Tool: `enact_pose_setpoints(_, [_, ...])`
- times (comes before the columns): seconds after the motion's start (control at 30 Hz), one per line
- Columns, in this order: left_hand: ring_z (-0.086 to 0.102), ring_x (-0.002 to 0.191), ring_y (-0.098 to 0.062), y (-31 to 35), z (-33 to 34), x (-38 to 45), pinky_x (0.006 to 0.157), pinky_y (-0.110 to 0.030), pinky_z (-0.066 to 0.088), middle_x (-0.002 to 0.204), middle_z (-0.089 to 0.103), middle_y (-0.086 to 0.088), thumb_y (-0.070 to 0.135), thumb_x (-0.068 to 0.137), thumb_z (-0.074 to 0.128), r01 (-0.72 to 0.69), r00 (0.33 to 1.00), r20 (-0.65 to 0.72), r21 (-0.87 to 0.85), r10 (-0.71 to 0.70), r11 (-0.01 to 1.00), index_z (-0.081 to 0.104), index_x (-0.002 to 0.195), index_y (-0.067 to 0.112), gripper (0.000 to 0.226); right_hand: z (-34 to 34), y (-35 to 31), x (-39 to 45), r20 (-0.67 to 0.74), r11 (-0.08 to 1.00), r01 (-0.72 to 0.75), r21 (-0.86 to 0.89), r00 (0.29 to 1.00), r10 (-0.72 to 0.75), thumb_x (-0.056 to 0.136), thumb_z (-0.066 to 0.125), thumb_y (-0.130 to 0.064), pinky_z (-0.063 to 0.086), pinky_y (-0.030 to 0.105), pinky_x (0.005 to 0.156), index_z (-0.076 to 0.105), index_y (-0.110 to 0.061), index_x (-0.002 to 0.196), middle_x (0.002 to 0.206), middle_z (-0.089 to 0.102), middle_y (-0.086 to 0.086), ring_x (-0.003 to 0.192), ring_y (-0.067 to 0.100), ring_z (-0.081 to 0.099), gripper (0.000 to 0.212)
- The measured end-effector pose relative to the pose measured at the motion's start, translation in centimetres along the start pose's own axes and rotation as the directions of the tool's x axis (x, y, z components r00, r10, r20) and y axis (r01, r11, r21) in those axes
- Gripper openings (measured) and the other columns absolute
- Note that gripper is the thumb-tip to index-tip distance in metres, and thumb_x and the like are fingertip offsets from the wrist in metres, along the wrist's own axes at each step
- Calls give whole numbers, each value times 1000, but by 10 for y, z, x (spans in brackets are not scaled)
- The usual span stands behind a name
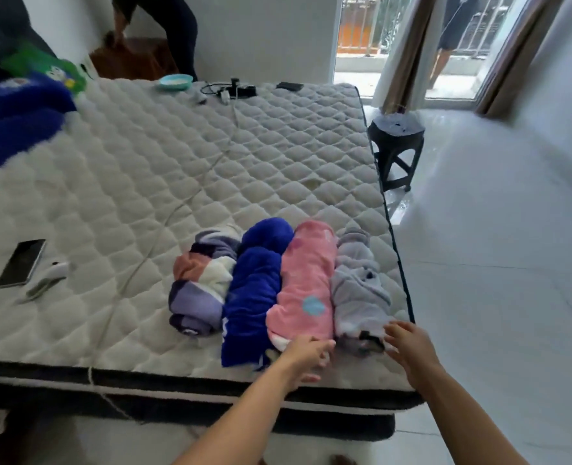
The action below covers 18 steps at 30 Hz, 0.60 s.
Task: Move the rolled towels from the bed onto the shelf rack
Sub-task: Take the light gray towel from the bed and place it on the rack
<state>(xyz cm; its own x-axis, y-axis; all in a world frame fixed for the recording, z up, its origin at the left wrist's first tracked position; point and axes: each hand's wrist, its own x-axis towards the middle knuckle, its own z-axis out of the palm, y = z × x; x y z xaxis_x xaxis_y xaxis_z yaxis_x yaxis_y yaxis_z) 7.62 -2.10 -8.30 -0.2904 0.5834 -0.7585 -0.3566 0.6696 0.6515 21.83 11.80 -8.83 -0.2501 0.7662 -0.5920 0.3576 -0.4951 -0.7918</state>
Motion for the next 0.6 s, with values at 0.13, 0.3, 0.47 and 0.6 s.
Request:
enact_pose_setpoints(0.13, [51,101,-20,15,35,32,79,-39,48,111,49,-3,38,92,56,123,991,60,-20,-122,992,48,108,20,26,-13,5,54,-26,996,-55,-69,998,54,86,64,-19,48,39,73,63,-4,105,103,63,19,89,27,57,25])
enact_pose_setpoints(0.3, [42,127,-29,29,57,66,92,-54,45,124,41,-3,45,88,60,286,958,38,-211,-284,935,52,112,23,33,-16,-14,125,43,979,-121,-161,991,130,87,64,-34,47,41,83,58,-8,110,106,58,10,98,27,55,36])
enact_pose_setpoints(0.47, [49,118,-25,36,68,90,80,-54,49,130,51,-4,51,79,68,349,931,31,-375,-364,859,48,128,23,60,-10,-35,181,100,970,-101,-219,987,125,86,63,-38,45,39,76,59,-4,87,91,53,12,83,24,50,34])
enact_pose_setpoints(0.6, [56,103,-22,32,81,96,78,-50,51,100,61,0,46,78,72,329,928,-33,-402,-372,855,59,111,23,42,4,-43,207,276,948,-228,-221,918,286,77,69,-47,49,38,92,65,-7,111,119,64,16,110,29,61,53])
